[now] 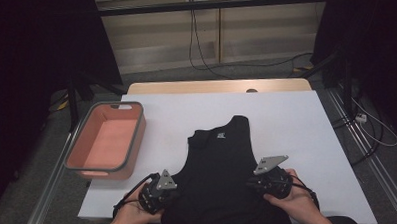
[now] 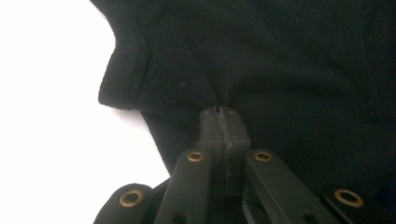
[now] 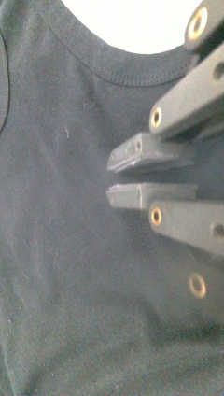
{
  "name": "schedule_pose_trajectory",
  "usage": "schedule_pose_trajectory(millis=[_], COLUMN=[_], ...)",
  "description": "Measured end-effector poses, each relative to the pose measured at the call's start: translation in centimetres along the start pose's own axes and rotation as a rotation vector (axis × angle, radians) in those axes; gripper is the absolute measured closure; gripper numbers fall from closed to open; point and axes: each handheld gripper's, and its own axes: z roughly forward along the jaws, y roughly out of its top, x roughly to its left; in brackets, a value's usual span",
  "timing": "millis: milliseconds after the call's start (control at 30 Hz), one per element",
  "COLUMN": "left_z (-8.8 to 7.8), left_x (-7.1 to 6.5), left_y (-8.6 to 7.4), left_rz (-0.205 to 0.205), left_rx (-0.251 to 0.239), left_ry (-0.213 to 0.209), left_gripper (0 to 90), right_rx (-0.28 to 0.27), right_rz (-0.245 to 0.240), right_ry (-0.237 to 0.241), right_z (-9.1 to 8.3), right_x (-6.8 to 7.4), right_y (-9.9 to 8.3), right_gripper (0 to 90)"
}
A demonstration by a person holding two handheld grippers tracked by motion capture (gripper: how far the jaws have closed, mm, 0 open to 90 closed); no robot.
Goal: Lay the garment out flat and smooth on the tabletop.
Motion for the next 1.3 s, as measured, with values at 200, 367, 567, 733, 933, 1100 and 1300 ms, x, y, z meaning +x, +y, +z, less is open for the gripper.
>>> schedule_pose_trajectory(millis=[200, 367, 567, 733, 933, 1100, 1300], left_z=[-0.5, -0.8, -1.6, -2.3, -2.2, -0.9, 0.7], left_x=[0.0, -0.2, -0.7, -0.5, 1.3, 2.6, 4.9], left_y=[-0.7, -0.7, -1.4, -1.6, -0.3, 1.4, 3.9], left_rz=[-0.046, -0.045, -0.056, -0.096, -0.138, -0.113, -0.126], left_rx=[0.008, 0.031, 0.015, -0.067, -0.165, -0.19, -0.235], left_ry=[-0.02, -0.038, -0.061, -0.081, -0.024, 0.017, 0.049], left_gripper=[90.0, 90.0, 90.0, 88.0, 67.3, 49.8, 36.0], right_rx=[0.011, 0.025, 0.038, 0.017, -0.065, -0.1, -0.15], right_rz=[-0.036, -0.038, -0.053, -0.032, 0.011, 0.04, 0.062], right_ry=[-0.018, 0.003, 0.023, 0.042, 0.019, -0.007, -0.043], right_z=[-0.1, -0.4, -0.9, -1.0, -1.3, -1.5, -1.5], right_x=[0.6, 1.0, 2.0, 2.0, 0.6, -0.9, -2.8], right_y=[0.0, -0.1, -0.5, -0.7, -0.1, 0.7, 2.1], right_gripper=[90.0, 90.0, 90.0, 72.0, 52.4, 49.3, 48.9])
